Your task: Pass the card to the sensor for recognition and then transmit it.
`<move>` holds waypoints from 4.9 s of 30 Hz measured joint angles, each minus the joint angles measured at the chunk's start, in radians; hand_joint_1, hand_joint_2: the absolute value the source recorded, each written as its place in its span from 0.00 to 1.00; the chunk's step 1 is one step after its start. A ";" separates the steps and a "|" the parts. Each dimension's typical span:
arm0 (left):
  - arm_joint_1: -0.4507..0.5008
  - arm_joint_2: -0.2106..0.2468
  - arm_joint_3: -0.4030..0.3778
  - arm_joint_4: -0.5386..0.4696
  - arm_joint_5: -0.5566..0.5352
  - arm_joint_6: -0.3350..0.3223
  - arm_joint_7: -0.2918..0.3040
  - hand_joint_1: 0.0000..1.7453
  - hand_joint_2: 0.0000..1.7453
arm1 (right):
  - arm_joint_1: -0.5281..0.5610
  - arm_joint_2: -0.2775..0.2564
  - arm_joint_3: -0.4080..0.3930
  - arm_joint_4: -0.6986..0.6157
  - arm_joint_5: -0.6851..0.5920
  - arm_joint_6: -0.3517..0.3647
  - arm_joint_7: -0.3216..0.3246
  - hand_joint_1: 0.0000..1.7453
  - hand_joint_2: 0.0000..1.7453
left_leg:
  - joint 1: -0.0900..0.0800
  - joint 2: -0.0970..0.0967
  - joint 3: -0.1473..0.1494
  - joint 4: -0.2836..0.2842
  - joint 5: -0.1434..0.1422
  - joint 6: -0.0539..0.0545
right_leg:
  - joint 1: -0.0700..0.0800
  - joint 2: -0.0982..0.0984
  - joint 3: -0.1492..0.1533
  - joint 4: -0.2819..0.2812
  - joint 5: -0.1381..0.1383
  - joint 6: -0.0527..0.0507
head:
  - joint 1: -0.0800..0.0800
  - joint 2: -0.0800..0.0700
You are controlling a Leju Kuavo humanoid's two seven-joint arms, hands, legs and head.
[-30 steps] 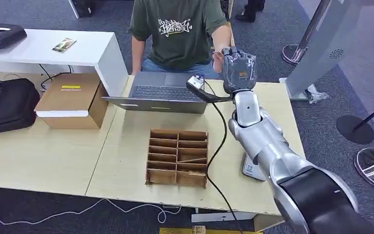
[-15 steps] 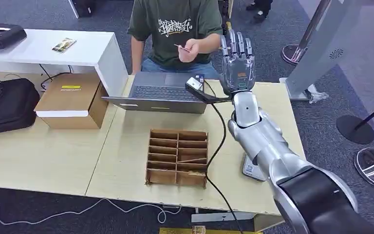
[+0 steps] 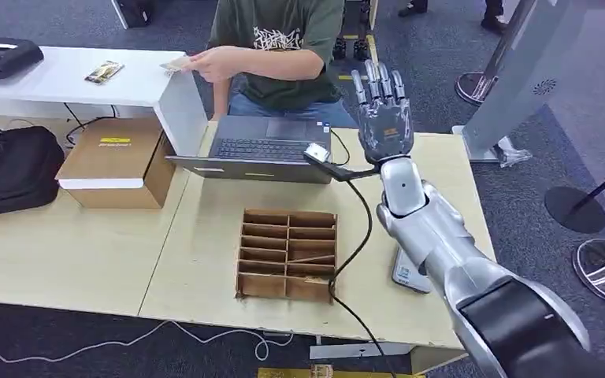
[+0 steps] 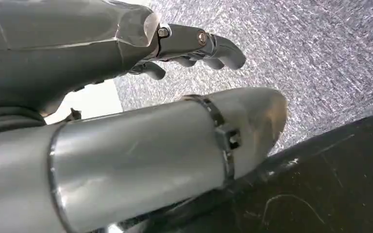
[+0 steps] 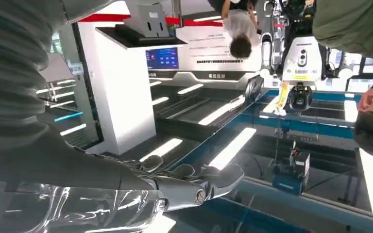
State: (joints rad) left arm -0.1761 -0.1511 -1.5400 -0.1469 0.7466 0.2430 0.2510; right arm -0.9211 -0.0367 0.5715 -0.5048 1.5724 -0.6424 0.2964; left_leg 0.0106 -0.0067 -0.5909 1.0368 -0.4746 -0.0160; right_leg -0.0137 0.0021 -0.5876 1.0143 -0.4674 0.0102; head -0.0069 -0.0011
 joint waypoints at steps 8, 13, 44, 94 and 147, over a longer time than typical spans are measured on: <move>0.007 0.006 0.000 0.000 0.029 0.005 -0.002 0.00 0.00 | 0.151 -0.100 0.007 -0.265 0.000 0.048 0.025 0.00 1.00 | 0.000 -0.001 0.000 0.000 -0.001 0.000 | 0.000 -0.001 0.000 0.000 0.000 0.000 | 0.000 0.000; 0.018 0.008 0.000 0.000 0.051 0.009 -0.018 0.00 0.00 | 0.306 -0.211 0.032 -0.520 0.000 0.082 0.136 0.00 1.00 | 0.000 -0.003 -0.001 0.000 -0.001 0.001 | 0.000 -0.002 -0.001 -0.001 -0.001 0.001 | 0.000 0.000; 0.037 0.011 0.003 0.000 0.119 0.016 -0.033 0.00 0.00 | 0.872 -0.484 0.010 -1.253 0.000 0.231 0.402 0.00 1.00 | 0.000 -0.003 -0.003 0.000 -0.003 0.002 | 0.000 -0.003 -0.001 -0.001 -0.002 0.002 | 0.000 0.000; 0.028 0.008 0.050 0.000 0.151 0.009 0.021 0.00 0.00 | 1.107 0.127 -0.124 -1.158 -0.013 0.520 0.171 0.00 1.00 | 0.000 -0.002 -0.002 -0.001 -0.004 0.001 | 0.000 -0.002 -0.001 -0.001 -0.004 0.001 | 0.000 0.000; 0.010 -0.005 0.025 0.000 0.210 -0.003 0.032 0.00 0.00 | 0.909 0.140 -0.019 -0.844 -0.126 0.403 0.012 0.00 1.00 | 0.000 -0.002 -0.002 -0.001 -0.004 0.001 | 0.000 -0.002 -0.001 0.000 -0.004 0.001 | 0.000 0.000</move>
State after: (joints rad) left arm -0.1662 -0.1560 -1.5152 -0.1469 0.9568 0.2403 0.2834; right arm -0.0116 0.1030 0.5524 -1.3493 1.4466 -0.2396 0.3082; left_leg 0.0108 -0.0086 -0.5927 1.0356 -0.4783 -0.0149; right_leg -0.0135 -0.0001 -0.5883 1.0138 -0.4714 0.0113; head -0.0065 -0.0011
